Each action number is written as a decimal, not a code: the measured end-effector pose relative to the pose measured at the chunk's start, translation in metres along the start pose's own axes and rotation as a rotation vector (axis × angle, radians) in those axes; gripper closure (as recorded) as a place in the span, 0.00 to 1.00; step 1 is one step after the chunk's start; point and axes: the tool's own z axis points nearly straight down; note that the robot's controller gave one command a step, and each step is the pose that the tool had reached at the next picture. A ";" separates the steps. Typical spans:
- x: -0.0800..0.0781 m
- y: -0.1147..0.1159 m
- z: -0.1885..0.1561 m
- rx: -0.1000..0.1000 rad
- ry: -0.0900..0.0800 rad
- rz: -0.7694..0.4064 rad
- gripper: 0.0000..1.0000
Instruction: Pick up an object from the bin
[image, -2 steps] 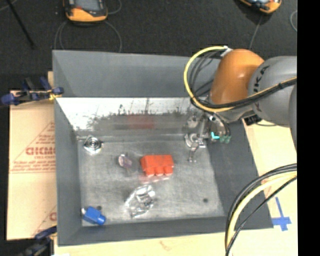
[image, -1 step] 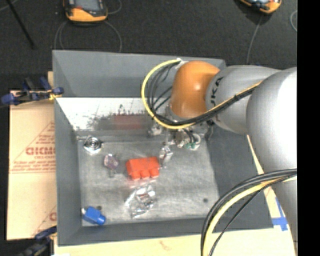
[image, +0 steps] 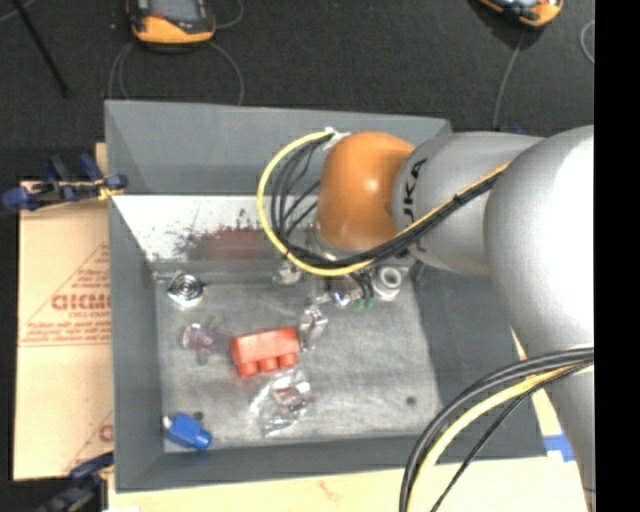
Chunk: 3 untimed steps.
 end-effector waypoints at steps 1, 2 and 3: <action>0.060 0.019 -0.001 0.000 0.003 -0.371 0.00; 0.081 0.054 0.009 0.007 -0.012 -0.555 0.00; 0.077 0.054 0.007 0.010 -0.027 -0.554 1.00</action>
Offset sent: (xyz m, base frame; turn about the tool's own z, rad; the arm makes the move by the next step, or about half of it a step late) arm -0.0627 0.0029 0.0001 -0.3725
